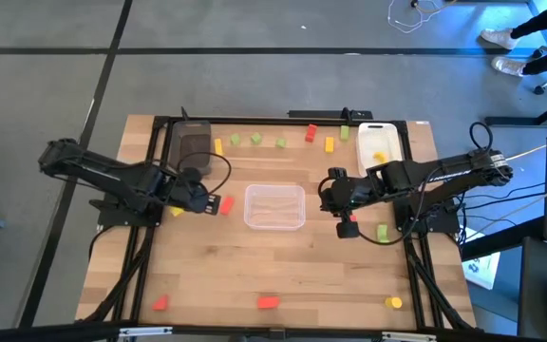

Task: Sort & place blocks by color
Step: Put the orange block into the transparent bin

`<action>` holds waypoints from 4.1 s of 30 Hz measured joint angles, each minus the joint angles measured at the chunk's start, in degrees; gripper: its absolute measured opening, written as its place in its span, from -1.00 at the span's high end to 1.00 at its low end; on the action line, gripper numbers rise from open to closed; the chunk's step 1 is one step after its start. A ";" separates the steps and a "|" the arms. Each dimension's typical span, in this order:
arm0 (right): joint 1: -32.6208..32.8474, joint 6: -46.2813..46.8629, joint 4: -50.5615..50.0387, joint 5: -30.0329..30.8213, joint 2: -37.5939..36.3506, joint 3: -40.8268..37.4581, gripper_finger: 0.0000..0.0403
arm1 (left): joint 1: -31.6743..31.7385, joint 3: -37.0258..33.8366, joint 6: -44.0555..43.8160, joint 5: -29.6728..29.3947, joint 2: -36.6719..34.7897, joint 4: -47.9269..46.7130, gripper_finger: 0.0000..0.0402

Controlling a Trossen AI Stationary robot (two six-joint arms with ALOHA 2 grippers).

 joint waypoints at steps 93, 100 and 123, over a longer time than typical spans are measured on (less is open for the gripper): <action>0.00 0.13 2.29 0.02 0.02 -0.02 0.87 | 12.22 -16.76 25.39 3.55 22.77 31.95 0.17; -0.01 0.13 2.34 0.01 0.02 -0.02 0.87 | 11.27 -16.68 27.32 3.28 22.34 29.63 0.30; -0.02 0.04 2.80 -5.95 0.02 -0.02 0.87 | 6.73 0.32 34.62 1.47 21.47 13.39 0.32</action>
